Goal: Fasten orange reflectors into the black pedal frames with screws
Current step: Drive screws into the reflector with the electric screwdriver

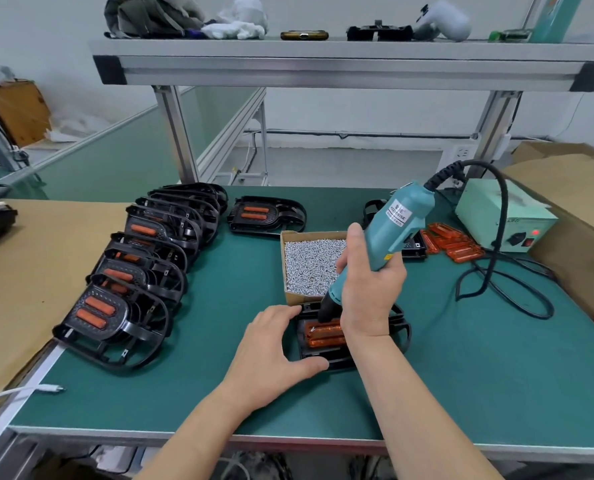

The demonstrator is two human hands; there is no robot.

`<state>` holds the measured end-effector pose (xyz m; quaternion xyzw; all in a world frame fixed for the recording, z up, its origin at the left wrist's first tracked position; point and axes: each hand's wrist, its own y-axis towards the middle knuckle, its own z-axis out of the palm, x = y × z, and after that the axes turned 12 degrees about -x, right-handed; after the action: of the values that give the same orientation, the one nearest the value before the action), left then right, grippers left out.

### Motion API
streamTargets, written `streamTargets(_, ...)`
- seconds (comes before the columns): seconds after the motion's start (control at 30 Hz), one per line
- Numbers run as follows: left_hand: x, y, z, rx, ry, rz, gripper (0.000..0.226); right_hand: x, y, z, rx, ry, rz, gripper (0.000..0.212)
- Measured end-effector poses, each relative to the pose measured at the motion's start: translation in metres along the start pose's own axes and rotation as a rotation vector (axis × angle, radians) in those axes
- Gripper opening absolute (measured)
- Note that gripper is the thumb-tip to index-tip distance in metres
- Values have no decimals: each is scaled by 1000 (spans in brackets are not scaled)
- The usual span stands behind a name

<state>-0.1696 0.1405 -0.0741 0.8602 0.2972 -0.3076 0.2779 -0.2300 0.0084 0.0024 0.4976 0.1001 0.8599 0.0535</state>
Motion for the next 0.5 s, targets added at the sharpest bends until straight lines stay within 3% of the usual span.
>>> streamTargets(0.5, 0, 0, 0, 2, -2, 0, 99, 0, -6, 5, 45, -98, -39, 30)
